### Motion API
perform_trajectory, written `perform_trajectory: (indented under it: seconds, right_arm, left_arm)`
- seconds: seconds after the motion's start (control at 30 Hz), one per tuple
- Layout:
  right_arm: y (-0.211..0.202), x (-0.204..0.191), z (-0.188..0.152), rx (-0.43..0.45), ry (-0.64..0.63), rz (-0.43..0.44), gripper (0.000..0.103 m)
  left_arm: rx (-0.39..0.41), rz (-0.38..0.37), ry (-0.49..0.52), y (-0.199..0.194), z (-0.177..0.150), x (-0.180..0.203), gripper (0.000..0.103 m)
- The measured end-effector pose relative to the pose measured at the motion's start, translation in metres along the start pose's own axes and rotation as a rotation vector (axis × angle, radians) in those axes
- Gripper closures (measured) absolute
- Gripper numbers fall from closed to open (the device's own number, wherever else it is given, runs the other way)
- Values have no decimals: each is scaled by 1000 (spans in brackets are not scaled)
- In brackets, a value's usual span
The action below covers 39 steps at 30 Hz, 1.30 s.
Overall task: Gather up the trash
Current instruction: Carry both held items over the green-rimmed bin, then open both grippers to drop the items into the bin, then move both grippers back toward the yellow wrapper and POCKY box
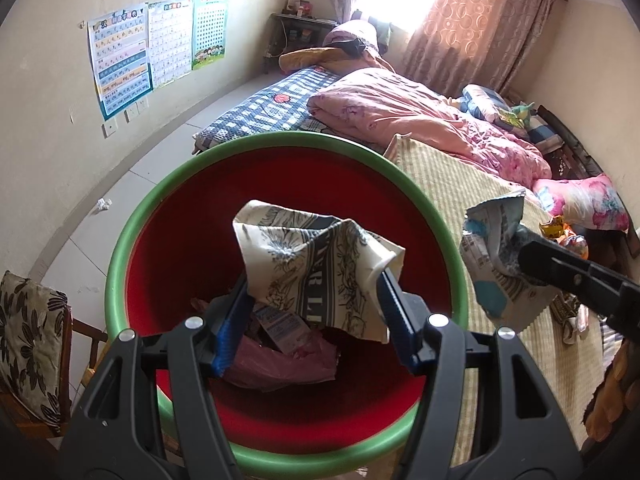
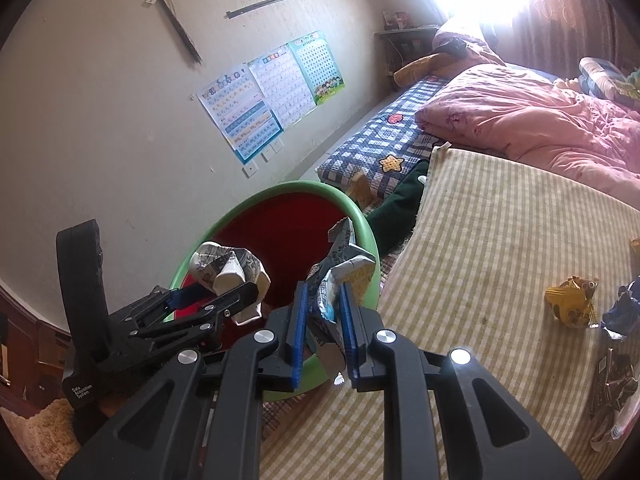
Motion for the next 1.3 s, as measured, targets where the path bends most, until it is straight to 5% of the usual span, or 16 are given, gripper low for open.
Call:
perform_trajectory:
  seconds: [0.37, 0.47, 0.87, 1.3]
  right_arm:
    - [19, -19, 15, -5, -47, 27, 85]
    - [21, -22, 20, 8, -42, 42, 59]
    - [11, -19, 18, 22, -27, 69, 52]
    - [-41, 35, -32, 20, 17, -20, 51]
  left_arm:
    - [-6, 25, -35, 3, 1, -13, 42]
    - [9, 39, -45, 2, 1, -15, 28]
    - [55, 82, -79, -13, 0, -20, 21]
    - [104, 49, -82, -40, -28, 54, 19]
Point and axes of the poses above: each gripper's, at about its wrist camera, not at the fingertips, and y roughly the way its jaws point, x to its right, z to its top, the point moved 5 cm from there along y, roughly the way its jaws point, and after that the axes turned 1 degree about -x, right-handed, at the moved point
